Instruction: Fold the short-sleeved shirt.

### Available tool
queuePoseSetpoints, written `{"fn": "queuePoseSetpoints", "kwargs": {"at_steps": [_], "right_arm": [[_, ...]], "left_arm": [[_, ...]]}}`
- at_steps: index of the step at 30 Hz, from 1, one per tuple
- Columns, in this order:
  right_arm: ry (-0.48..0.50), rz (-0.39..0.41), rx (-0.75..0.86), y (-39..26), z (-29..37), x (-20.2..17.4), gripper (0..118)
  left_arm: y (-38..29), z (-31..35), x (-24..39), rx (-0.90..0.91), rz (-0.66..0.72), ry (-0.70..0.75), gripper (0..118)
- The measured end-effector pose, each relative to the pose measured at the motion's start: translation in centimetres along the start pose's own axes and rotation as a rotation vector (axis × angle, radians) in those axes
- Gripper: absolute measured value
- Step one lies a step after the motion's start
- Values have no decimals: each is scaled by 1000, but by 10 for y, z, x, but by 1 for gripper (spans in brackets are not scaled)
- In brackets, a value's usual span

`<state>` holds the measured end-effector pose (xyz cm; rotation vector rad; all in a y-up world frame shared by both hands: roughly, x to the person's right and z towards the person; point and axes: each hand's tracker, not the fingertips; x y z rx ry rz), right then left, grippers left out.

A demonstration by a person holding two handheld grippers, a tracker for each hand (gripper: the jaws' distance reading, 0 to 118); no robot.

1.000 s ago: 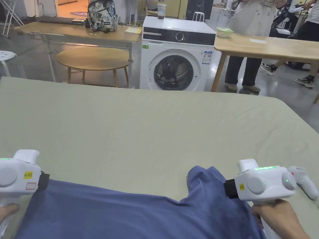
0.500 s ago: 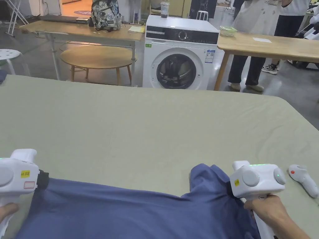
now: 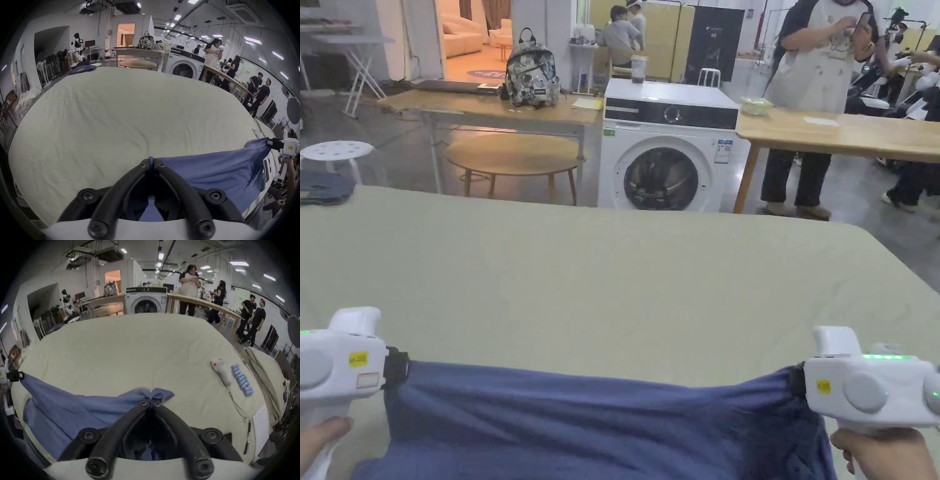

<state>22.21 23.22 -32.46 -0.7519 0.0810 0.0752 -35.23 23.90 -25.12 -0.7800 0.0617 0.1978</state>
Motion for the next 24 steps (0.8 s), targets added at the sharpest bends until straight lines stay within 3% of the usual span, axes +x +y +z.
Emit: {"fn": "queuePoseSetpoints", "kwargs": {"at_steps": [9,24], "right_arm": [[16,20,67,-41,68,6,0],[-53,68,-161,-165,71,-1,0]], "left_arm": [[-40,64,-12,58,11,-21,0],[-144,54,-28,-142,-72,54,0]]}}
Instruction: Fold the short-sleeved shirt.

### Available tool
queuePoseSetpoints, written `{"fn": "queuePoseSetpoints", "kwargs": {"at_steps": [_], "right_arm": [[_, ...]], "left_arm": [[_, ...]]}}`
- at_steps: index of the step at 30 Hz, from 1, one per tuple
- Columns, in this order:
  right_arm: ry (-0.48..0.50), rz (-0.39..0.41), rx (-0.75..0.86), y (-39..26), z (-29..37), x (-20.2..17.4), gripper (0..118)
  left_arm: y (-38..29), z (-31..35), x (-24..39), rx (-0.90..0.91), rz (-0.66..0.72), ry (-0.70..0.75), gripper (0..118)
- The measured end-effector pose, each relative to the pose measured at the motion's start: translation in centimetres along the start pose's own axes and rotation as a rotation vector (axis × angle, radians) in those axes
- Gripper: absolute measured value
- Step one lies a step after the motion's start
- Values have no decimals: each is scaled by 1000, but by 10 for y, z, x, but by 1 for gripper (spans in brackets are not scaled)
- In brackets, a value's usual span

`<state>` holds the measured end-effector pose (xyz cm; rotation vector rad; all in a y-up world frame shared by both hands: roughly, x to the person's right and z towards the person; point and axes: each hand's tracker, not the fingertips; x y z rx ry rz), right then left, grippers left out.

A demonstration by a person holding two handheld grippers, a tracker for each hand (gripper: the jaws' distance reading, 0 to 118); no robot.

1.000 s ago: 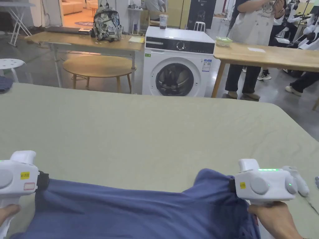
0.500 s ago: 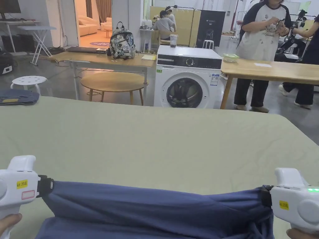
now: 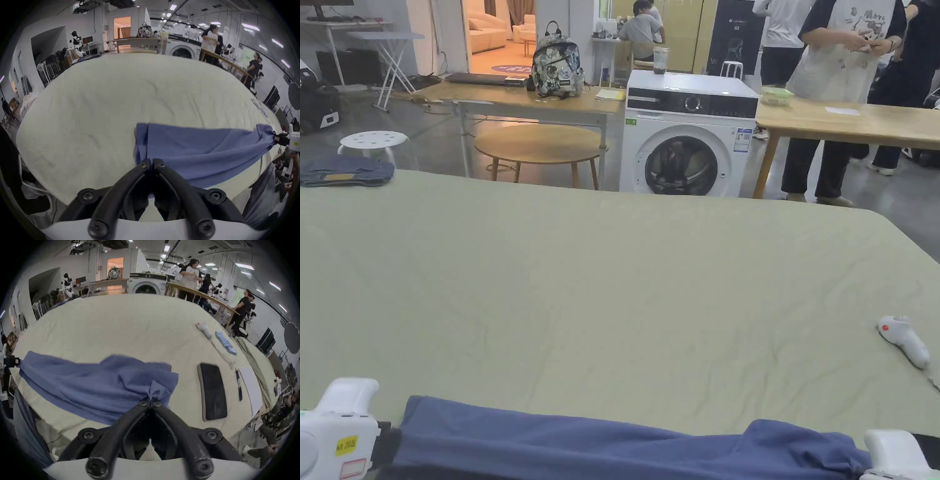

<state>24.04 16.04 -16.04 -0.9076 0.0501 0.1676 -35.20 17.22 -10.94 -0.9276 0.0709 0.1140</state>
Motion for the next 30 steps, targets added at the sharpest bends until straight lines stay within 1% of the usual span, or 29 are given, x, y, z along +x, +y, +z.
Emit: {"fn": "queuePoseSetpoints", "kwargs": {"at_steps": [4,7,9,11,15,16,17,18,19,22,26,28,30], "right_arm": [[-18,23,-74,-11,-13,-4,0],[-22,28,-94,-17,-29,-4,0],[-32,36,-90,-20,-33,-6,0],[-45,41,-83,-18,-32,-9,1],[-81,59,-81,-10,-24,-11,9],[-108,58,-72,-5,-18,-12,22],[-138,46,-58,-2,-19,-5,44],[-150,35,-32,2,-13,-4,68],[-144,23,7,7,-6,-4,85],[-156,2,78,27,20,-12,86],[-113,-89,312,39,27,-30,86],[-73,-125,420,44,31,-43,86],[-55,-121,516,49,36,-59,86]], "left_arm": [[-9,-12,4,-66,-37,27,0],[-17,-28,6,-115,-64,48,0],[-22,-36,5,-110,-51,42,0],[-20,-30,8,-105,-26,44,0],[-13,-19,8,-106,-28,33,0],[-11,-13,8,-96,-12,24,0],[-8,-7,9,-73,3,19,4],[-5,-2,11,-44,15,22,11],[0,4,12,-6,26,17,21],[15,20,21,83,36,-9,32],[35,31,39,253,5,0,32],[42,32,48,336,-5,15,32],[47,37,59,412,-13,33,32]]}}
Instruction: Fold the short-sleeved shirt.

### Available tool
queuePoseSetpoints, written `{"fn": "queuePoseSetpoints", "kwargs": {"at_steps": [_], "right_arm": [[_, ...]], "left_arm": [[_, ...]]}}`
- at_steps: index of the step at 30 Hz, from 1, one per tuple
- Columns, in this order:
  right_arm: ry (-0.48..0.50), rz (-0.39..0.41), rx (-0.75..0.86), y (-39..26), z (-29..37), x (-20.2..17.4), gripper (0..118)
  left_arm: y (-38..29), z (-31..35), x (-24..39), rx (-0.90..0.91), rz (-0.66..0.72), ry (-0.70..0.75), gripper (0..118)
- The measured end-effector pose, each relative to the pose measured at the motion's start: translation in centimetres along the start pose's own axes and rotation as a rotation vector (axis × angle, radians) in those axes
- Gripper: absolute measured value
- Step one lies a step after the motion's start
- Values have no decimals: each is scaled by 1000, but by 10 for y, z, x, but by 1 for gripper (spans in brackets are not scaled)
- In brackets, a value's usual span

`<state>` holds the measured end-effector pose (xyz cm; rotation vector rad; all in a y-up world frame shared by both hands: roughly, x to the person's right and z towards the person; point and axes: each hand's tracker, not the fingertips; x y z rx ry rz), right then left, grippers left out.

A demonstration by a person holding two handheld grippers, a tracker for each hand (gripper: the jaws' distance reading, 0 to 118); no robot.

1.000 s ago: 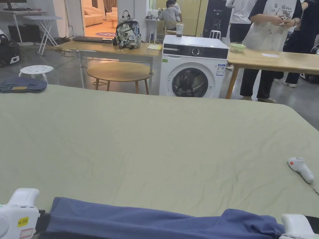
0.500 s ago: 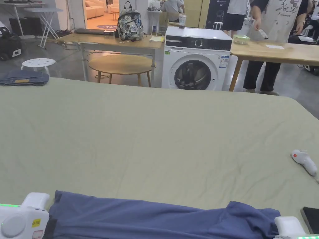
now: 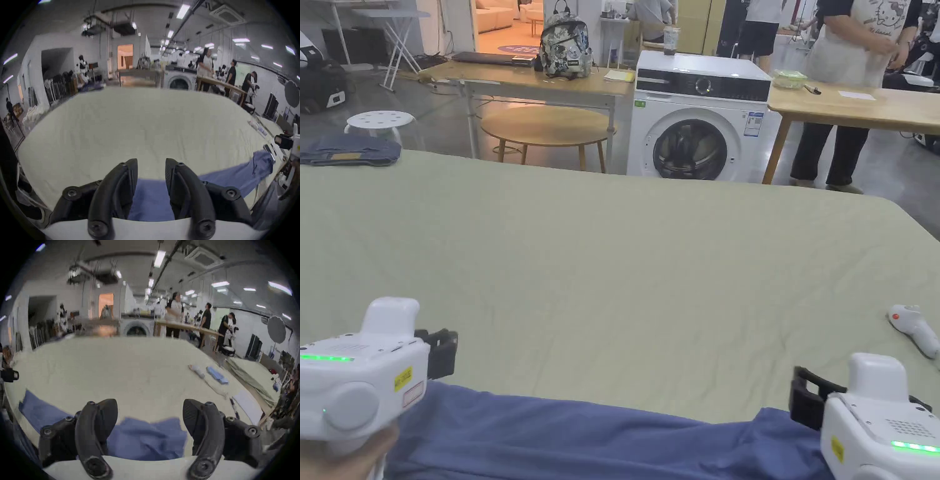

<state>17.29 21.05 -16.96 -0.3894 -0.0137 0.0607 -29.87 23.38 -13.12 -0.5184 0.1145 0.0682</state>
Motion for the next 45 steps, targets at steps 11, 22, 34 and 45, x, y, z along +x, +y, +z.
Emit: {"fn": "queuePoseSetpoints", "kwargs": {"at_steps": [11,22,34,45], "right_arm": [[21,-12,331,33,19,-73,5],[65,-24,332,41,18,-85,0],[112,23,244,27,-3,-103,0],[146,54,142,4,-22,-110,0]], "left_arm": [[12,24,40,383,-40,85,13],[20,23,14,310,-43,94,0],[-7,-16,-110,-225,177,-149,0],[-43,-65,-138,-540,506,-416,41]]}}
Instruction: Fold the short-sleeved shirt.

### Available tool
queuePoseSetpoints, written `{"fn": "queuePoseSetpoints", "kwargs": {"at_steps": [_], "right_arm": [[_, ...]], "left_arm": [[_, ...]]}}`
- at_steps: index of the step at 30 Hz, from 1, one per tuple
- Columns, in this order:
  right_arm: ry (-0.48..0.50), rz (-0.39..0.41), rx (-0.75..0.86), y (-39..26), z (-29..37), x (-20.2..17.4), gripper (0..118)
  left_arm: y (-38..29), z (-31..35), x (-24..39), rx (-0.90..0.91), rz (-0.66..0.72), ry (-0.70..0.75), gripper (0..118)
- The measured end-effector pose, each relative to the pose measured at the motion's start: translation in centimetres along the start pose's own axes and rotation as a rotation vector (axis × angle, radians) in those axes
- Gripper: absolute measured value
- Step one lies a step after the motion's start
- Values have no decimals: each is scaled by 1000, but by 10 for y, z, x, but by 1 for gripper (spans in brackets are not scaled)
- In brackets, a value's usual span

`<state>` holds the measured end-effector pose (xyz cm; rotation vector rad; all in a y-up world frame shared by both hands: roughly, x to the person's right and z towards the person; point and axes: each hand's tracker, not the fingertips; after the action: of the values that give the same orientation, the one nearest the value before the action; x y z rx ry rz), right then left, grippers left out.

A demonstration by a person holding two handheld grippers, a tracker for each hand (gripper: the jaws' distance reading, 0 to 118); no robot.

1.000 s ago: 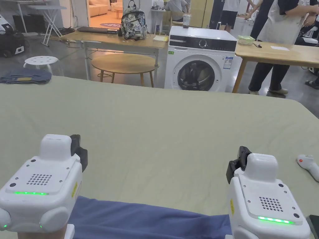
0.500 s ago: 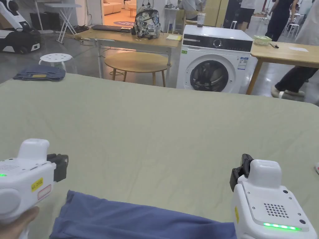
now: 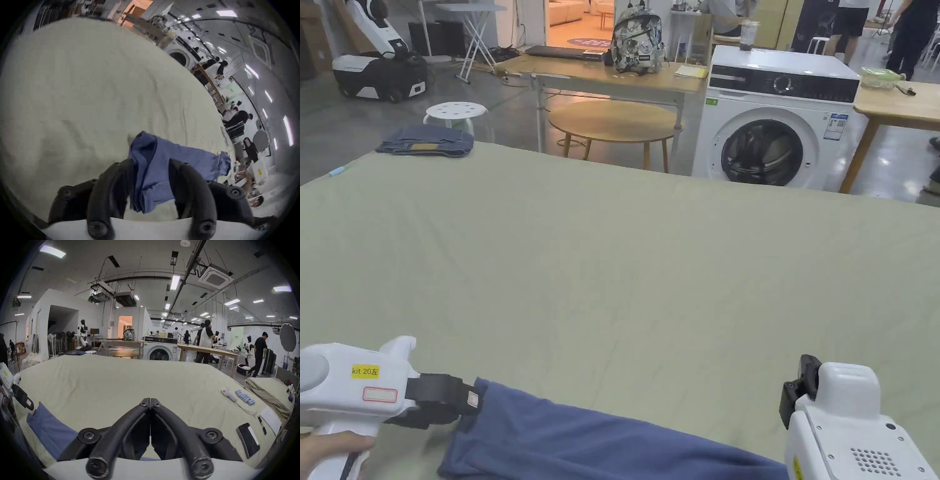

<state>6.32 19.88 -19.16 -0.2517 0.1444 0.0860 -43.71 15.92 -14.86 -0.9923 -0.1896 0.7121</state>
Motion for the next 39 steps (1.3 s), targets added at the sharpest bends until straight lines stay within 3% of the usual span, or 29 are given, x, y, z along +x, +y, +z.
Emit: {"fn": "queuePoseSetpoints", "kwargs": {"at_steps": [3,4,8,13,15,17,18,19,20,21,23,31,34,39], "right_arm": [[-1,11,-13,-3,0,4,0],[-2,14,-19,-4,-1,5,0],[-11,12,-36,-7,-4,9,0],[0,-23,-59,-12,-7,8,0],[4,-43,-69,-13,-7,7,0],[2,-54,-69,-14,-7,7,0],[1,-58,-65,-14,-6,6,0],[0,-61,-62,-14,-6,6,0],[0,-63,-59,-13,-6,7,0],[0,-63,-57,-12,-7,7,0],[2,-62,-54,-10,-6,7,0],[-11,-53,-2,0,-1,12,0],[-14,-59,5,3,-1,14,0],[-13,-69,4,4,-2,14,0]], "left_arm": [[11,-11,-25,-60,9,-15,81],[11,-12,-27,-82,23,-24,84],[7,-12,-26,-36,34,-116,84],[5,-36,-40,-135,146,-303,84],[2,-46,-34,-146,154,-313,84],[1,-50,-27,-130,137,-304,74],[0,-51,-23,-128,128,-293,58],[2,-51,-17,-126,99,-224,24],[-1,-55,-13,-133,65,-132,9],[-3,-57,-13,-133,51,-89,8],[-4,-52,-16,-108,100,-177,6],[3,-20,-1,-10,46,-162,4],[8,-2,13,31,-41,-100,4],[14,33,21,76,-40,-67,4]]}}
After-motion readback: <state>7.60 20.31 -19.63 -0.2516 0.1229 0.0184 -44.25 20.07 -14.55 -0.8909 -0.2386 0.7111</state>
